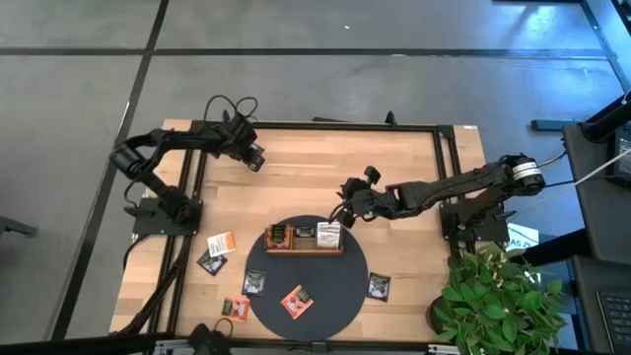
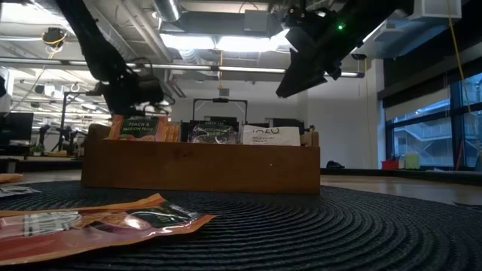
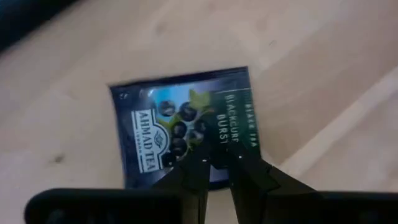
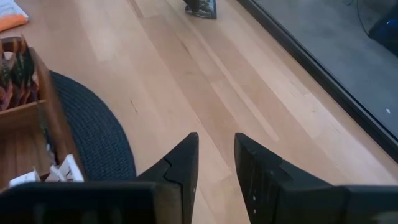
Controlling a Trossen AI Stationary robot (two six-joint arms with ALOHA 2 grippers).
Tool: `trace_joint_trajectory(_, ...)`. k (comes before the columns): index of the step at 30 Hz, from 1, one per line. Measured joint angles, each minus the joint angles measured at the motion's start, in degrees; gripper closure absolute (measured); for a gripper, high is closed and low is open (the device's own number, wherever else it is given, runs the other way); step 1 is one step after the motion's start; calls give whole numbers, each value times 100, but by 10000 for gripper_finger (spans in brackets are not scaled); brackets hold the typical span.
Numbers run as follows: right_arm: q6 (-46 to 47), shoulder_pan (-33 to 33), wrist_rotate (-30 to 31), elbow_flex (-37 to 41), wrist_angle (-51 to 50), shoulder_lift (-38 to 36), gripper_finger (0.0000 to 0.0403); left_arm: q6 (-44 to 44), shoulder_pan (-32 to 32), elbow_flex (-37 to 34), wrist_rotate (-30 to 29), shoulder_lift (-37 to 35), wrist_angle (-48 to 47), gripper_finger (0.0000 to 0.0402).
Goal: Pick & Place Tea
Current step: Put the black tea bag into the middle section of the wooden organizer
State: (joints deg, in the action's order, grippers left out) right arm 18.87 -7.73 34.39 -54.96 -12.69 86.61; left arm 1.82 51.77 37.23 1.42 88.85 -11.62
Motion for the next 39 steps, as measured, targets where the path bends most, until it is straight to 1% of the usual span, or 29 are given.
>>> trace_joint_trajectory(3, 20, 48, 0, 0, 0, 0, 298, 33, -40, 33, 16, 250, 99, 352)
trace_joint_trajectory(5, 26, 84, 0, 0, 0, 0, 298, 22, -174, 39, -133, 301, 117, 353)
trace_joint_trajectory(8, 29, 137, 0, 1, 0, 0, 298, 51, -425, 36, 128, 324, 166, 353)
trace_joint_trajectory(11, 35, 200, 0, 2, 2, 0, 298, 154, -807, 26, 367, 335, 246, 351)
trace_joint_trajectory(15, 39, 245, 0, 2, 2, 0, 298, 358, -1420, 16, 345, 342, 365, 351)
trace_joint_trajectory(20, 64, 274, -2, 2, 7, 9, 298, 571, -2259, 0, 362, 363, 906, 354)
trace_joint_trajectory(23, 401, 302, -10, 2, 92, 153, 298, 654, -2623, -22, 339, 385, 1276, 353)
trace_joint_trajectory(27, 930, 455, -25, 4, 321, 600, 298, 706, -2820, -11, 327, 542, 1778, 350)
trace_joint_trajectory(30, 914, 693, -382, 7, 639, 954, 298, 671, -2826, 118, 354, 870, 1998, 351)
trace_joint_trajectory(35, 752, 1197, -1657, 7, 1289, 1283, 298, 248, -2800, 733, 344, 1371, 1966, 354)
trace_joint_trajectory(37, 616, 1346, -1775, 7, 1421, 1327, 298, 80, -2800, 994, 323, 1409, 1724, 353)
trace_joint_trajectory(39, 628, 1484, -1734, 7, 1431, 1333, 298, -81, -2798, 1272, 327, 1406, 1568, 352)
